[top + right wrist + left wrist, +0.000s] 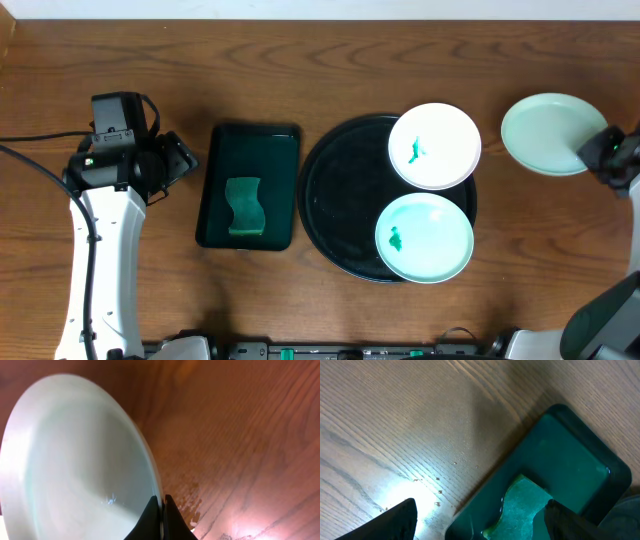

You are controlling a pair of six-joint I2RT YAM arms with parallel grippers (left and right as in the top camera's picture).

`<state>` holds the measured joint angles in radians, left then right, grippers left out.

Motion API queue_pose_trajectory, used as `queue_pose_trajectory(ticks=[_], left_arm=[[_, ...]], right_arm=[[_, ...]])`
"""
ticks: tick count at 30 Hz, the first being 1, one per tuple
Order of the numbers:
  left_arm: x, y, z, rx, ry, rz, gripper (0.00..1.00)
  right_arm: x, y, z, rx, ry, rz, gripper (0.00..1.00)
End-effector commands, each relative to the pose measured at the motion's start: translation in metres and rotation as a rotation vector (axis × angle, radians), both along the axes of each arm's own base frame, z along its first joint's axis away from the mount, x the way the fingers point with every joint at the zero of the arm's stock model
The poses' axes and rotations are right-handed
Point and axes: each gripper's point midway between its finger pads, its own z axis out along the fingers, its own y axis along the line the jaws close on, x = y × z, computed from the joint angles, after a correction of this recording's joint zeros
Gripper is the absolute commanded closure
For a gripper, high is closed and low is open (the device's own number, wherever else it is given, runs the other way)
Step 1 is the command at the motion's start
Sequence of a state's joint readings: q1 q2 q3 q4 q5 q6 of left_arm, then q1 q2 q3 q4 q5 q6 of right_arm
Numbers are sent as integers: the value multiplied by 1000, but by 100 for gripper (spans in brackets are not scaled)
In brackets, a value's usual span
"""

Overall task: Clean dirty plates on tray and stack at the side
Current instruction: 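Lower the mint-green plate onto the table at right with right gripper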

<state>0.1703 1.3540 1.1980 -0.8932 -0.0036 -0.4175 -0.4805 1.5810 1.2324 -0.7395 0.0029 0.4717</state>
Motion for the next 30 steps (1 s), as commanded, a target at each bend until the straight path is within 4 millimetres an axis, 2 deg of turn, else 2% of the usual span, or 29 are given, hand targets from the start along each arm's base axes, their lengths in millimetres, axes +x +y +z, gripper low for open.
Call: queue_pose_trajectory(ticks=[1,7,12,21,25,30], left_arm=[[2,3,6,13,-13,3,18],[2,3,6,13,-13,3,18],[2,3,6,13,-13,3,18],[2,3,6,13,-13,3,18],[2,3,6,13,-13,3,19],[2,3,6,13,-13,3,18]], right_arm=[[-10,2,-23,33,7,-54,99],[-26,0,-62,15,20,-128,99],[-32,-2,-82,-13,6,-152,99],[-35,4,-102,-24,-27,-111,99],[-21,24,-105,27,-94,-4,99],[-18,36,-109,28,-87,45,99]])
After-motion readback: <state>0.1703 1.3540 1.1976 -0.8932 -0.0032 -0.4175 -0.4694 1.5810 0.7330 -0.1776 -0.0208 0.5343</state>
